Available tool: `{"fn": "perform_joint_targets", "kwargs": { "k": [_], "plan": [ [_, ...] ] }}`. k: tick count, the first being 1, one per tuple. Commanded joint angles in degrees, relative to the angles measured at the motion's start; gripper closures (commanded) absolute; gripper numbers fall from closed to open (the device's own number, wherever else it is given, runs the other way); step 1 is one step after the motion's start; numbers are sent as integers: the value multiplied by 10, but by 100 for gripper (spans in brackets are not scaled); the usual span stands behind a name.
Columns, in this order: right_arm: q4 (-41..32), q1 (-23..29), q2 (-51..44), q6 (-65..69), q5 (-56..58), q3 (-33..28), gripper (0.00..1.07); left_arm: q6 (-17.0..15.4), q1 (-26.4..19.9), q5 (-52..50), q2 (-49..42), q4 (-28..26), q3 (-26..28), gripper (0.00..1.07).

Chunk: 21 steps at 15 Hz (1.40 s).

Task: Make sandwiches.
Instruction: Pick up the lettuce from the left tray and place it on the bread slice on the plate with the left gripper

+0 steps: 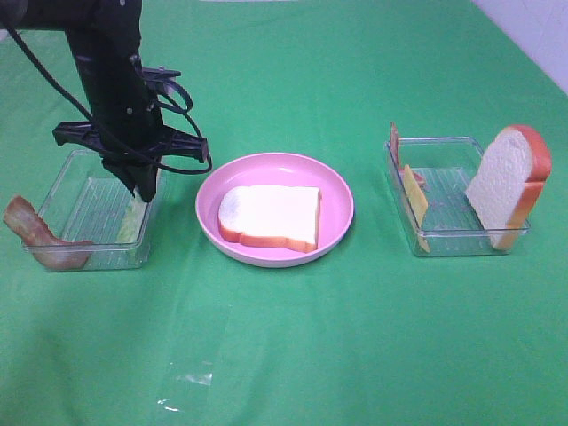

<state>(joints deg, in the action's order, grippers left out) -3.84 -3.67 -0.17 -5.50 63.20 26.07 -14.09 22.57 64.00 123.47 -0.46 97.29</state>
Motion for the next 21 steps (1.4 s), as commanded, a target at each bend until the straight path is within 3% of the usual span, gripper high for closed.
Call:
{"fn": "perform_joint_targets", "kwargs": {
  "k": [1,3,6,8,10,12,16,19,21],
  "plan": [
    [-2,-3,-14,-1,-3,-1,9,-1,2,8,-28,-1,-3,107],
    [-2,-3,-14,-1,-3,-1,9,5,2,17,-55,-4,-3,107],
    [-2,-3,-14,-1,-3,-1,9,26,3,17,-99,-52,-3,107],
    [-2,-3,-14,-1,-3,-1,9,95,3,-9,-107,-147,-3,107],
    [-2,-3,-14,-1,-3,-1,9,184,3,-43,-100,-246,-3,107],
    [-2,-3,-14,-1,-3,-1,9,230,3,-66,-93,-321,-3,107],
    [-2,-3,-14,-1,-3,-1,9,387,4,-79,-22,-532,-1,107],
    [-2,-3,-14,-1,-3,-1,9,435,7,-81,17,-568,3,107],
    [-2,-3,-14,-1,-3,-1,9,441,7,-76,47,-588,3,107]
  ]
}}
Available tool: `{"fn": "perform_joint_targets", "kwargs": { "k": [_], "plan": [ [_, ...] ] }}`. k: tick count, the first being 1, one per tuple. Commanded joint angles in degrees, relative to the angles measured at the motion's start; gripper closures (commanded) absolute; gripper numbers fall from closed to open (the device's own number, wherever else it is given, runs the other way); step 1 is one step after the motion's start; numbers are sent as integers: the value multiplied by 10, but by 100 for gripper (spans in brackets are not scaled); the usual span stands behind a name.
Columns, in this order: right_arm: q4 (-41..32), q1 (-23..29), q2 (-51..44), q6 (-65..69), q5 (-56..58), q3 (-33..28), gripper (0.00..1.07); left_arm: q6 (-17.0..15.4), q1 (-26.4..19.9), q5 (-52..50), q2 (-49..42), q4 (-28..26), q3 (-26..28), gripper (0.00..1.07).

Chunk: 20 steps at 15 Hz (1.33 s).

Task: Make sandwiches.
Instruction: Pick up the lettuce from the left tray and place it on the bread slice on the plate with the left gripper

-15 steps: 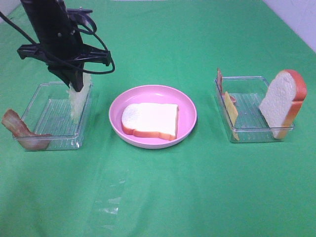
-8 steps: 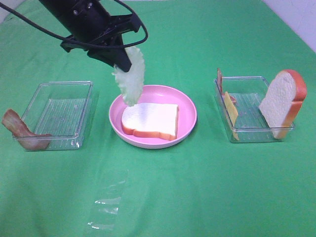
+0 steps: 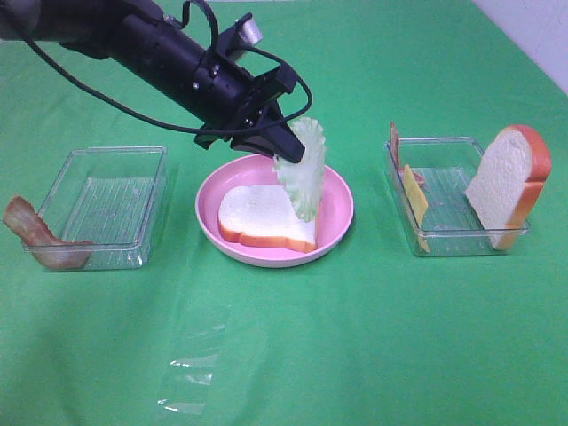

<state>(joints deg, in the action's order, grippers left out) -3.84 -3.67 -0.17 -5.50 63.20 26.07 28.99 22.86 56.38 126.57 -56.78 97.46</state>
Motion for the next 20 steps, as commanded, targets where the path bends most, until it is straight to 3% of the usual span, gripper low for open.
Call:
{"fn": "perform_joint_targets", "kwargs": {
  "k": [1,5,10,14,18,20],
  "plan": [
    [-2,-3,-14,-1,-3,-1,9,19,5,3,26,-33,2,107],
    [-2,-3,-14,-1,-3,-1,9,40,5,1,49,-42,2,107],
    [-2,-3,-14,-1,-3,-1,9,35,3,-34,49,16,2,107],
    [-2,-3,-14,-1,-3,-1,9,-17,3,-82,47,101,4,107],
    [-2,-3,-14,-1,-3,-1,9,-101,3,-41,47,223,64,107],
    [-2,-3,-14,-1,-3,-1,9,-123,3,-20,49,242,83,107]
  ]
}}
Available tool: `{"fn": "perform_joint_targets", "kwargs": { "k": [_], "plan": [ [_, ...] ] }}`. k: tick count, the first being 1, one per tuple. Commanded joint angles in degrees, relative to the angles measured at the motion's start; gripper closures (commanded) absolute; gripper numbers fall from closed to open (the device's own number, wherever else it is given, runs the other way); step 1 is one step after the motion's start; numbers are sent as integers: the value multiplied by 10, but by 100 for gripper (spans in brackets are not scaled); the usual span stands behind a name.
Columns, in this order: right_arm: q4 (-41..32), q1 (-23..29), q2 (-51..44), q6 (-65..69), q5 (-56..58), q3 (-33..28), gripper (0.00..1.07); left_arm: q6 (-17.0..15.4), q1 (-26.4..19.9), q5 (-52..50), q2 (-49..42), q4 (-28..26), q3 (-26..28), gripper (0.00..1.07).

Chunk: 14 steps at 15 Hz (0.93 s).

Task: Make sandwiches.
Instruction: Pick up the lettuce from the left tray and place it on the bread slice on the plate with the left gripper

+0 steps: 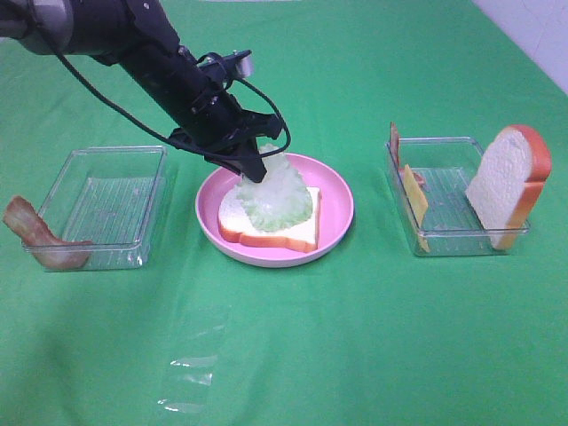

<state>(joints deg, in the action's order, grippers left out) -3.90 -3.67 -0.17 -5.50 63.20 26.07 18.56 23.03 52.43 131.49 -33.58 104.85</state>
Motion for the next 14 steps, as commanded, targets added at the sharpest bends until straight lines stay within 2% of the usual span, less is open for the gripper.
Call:
{"fn": "perform_joint_targets", "kwargs": {
  "k": [1,5,7,8,9,11,12,14],
  "plan": [
    [-2,-3,-14,-1,-3,-1,9,-19,2,25,-1,10,9,107],
    [-2,-3,-14,-1,-3,-1,9,-25,2,26,7,11,8,107],
    [-2,-3,-14,-1,-3,-1,9,-40,2,25,7,21,8,106],
    [-2,-3,-14,-1,-3,-1,9,-46,2,24,7,29,8,95],
    [-2,-3,-14,-1,-3,-1,9,-46,2,24,6,34,8,71],
    [-2,-3,-14,-1,-3,-1,9,-48,2,30,-2,52,8,13],
    [-2,-3,-14,-1,-3,-1,9,-46,2,44,-11,71,8,5],
    [-2,-3,-14,-1,-3,-1,9,-58,2,74,-41,113,8,5]
  ]
}}
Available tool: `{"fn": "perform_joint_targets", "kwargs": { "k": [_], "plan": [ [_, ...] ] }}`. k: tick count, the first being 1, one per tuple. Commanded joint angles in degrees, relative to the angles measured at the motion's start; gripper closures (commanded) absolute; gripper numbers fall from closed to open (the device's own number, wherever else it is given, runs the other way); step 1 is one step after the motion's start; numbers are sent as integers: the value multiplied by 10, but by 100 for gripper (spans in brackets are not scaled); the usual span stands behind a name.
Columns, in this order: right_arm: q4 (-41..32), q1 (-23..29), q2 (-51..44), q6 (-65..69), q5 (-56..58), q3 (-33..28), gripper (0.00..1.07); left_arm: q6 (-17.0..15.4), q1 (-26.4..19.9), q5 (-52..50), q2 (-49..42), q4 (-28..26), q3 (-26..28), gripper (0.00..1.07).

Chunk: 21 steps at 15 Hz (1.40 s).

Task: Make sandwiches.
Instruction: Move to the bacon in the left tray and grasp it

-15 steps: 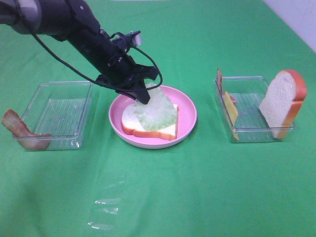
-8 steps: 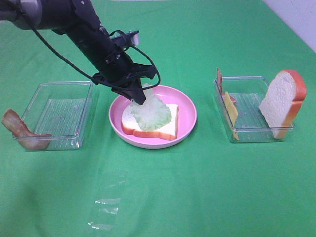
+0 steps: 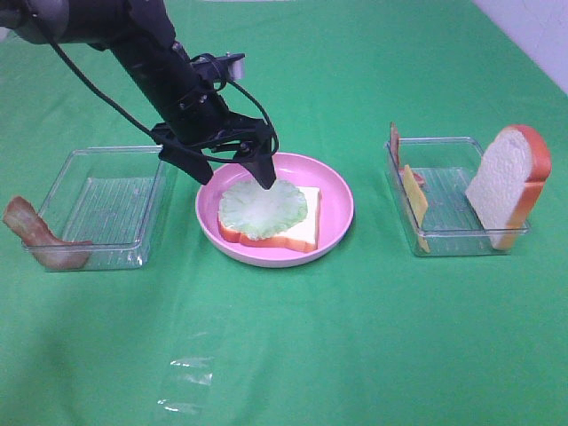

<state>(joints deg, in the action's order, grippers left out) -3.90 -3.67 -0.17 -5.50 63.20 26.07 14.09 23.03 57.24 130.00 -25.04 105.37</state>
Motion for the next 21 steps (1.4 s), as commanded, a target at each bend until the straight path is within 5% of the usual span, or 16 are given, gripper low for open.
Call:
{"fn": "perform_joint_targets", "kwargs": {
  "k": [1,7,10,11,17,19,21],
  "plan": [
    [-2,-3,-14,-1,-3,-1,9,-35,2,37,-40,53,3,5],
    [-2,-3,-14,0,-3,-1,9,-201,1,186,-128,230,-20,5],
    [-2,-3,-14,0,-3,-1,9,-239,-16,184,-220,232,-93,5],
    [-2,-3,-14,0,-3,-1,9,-252,-52,184,-289,233,-165,5],
    [-2,-3,-14,0,-3,-1,9,-249,-135,159,-363,286,-252,5],
    [-2,-3,-14,0,-3,-1,9,-191,-174,152,-332,266,-256,5],
    [-2,-3,-14,0,-3,-1,9,-183,-182,144,-297,260,-256,6]
  ]
}}
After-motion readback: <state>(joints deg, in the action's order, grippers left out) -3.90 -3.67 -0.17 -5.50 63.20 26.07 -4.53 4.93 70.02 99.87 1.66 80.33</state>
